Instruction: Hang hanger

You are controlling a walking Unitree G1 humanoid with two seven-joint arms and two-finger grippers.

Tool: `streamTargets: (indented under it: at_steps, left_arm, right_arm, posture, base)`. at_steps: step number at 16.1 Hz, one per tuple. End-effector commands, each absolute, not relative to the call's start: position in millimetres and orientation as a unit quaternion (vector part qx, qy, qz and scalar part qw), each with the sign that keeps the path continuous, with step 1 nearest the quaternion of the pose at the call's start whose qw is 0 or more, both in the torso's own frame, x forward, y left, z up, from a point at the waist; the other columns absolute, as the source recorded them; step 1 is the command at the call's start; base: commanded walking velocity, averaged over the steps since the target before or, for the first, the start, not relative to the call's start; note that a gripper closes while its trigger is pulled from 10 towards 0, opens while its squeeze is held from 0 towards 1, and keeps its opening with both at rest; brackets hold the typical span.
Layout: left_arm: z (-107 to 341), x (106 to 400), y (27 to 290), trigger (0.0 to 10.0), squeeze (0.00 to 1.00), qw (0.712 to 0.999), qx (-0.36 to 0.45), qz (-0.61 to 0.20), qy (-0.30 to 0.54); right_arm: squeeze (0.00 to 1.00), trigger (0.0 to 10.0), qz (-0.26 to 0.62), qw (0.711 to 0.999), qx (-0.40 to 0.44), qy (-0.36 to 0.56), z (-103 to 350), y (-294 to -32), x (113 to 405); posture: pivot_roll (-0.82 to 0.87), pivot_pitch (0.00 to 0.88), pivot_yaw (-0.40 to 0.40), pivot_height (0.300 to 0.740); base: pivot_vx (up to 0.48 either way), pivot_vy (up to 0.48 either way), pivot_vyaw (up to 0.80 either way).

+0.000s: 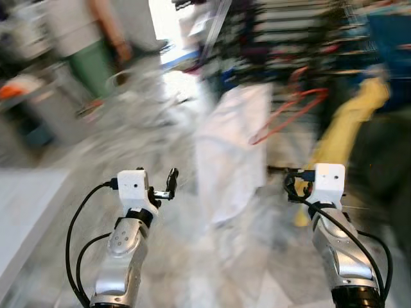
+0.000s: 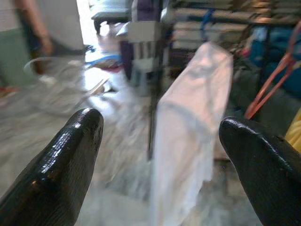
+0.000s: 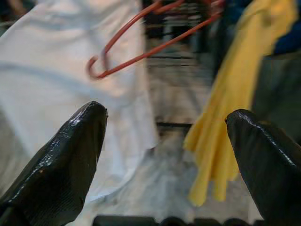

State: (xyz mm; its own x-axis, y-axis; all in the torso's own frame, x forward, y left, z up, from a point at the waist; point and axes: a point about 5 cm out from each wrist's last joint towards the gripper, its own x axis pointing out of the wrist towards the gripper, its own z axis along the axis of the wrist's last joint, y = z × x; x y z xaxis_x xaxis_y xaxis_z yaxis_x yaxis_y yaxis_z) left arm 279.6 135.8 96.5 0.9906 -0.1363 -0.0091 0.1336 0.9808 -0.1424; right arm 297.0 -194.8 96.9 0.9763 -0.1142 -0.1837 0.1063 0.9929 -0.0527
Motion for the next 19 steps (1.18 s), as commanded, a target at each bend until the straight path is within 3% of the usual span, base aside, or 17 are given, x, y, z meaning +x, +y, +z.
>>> streamTargets:
  at_steps: [1,10,13,19]
  left_arm:
    - [95.7,279.3,147.5,10.0,0.00,0.997,-0.062,-0.054,0.011]
    - [92.1,278.2,141.8,10.0,0.00,0.996,-0.062,-0.059,0.019]
    - [89.8,277.7,139.3,10.0,0.00,0.996,-0.063,-0.062,0.025]
    - [85.4,275.7,136.3,10.0,0.00,0.996,-0.065,-0.052,0.043]
  right_arm:
    - [0.00,10.0,-0.040,0.995,-0.013,0.089,98.6,-181.5,298.4]
    - [0.00,10.0,-0.039,0.995,-0.031,0.088,99.5,-182.1,300.2]
    - [0.00,10.0,-0.043,0.994,-0.036,0.089,99.8,-182.8,300.2]
    - [0.00,10.0,-0.046,0.994,-0.031,0.091,100.0,-181.6,303.1]
  posture:
    - [-0.19,0.000,0.118,0.740]
    - [-0.19,0.000,0.116,0.740]
    - [-0.20,0.000,0.116,0.740]
    - [-0.19,0.000,0.110,0.740]
  base:
    - [0.368,0.311,-0.58]
    - [0.366,0.310,0.00]
    - [0.379,0.181,0.63]
    - [0.000,0.000,0.16]
